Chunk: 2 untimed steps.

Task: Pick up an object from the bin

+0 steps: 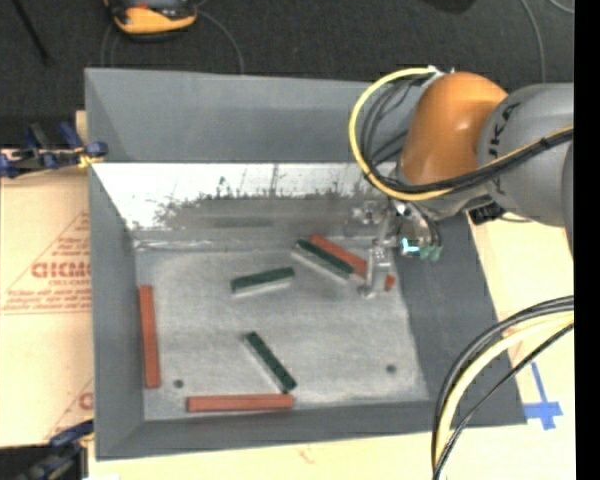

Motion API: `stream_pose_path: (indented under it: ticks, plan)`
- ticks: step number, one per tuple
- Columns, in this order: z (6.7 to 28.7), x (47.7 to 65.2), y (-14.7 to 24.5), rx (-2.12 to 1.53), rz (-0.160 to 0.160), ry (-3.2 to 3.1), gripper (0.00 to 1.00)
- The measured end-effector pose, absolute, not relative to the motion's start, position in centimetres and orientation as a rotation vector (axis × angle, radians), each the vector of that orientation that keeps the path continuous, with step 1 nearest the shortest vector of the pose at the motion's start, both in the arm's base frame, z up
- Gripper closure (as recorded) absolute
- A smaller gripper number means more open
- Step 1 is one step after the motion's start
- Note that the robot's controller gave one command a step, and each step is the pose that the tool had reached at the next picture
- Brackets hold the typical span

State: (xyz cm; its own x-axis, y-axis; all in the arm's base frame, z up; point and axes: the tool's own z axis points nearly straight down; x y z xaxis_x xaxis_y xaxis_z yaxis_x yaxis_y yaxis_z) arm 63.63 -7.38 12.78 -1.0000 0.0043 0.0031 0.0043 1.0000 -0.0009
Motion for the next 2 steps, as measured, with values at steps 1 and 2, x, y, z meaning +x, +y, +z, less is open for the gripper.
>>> stream_pose_path:
  ticks: [1,2]
  plan:
    - [13.3,63.8,-7.4,-0.005,0.003,-3.147,0.00]
    - [10.4,64.8,-6.7,-0.077,0.001,-3.151,0.00]
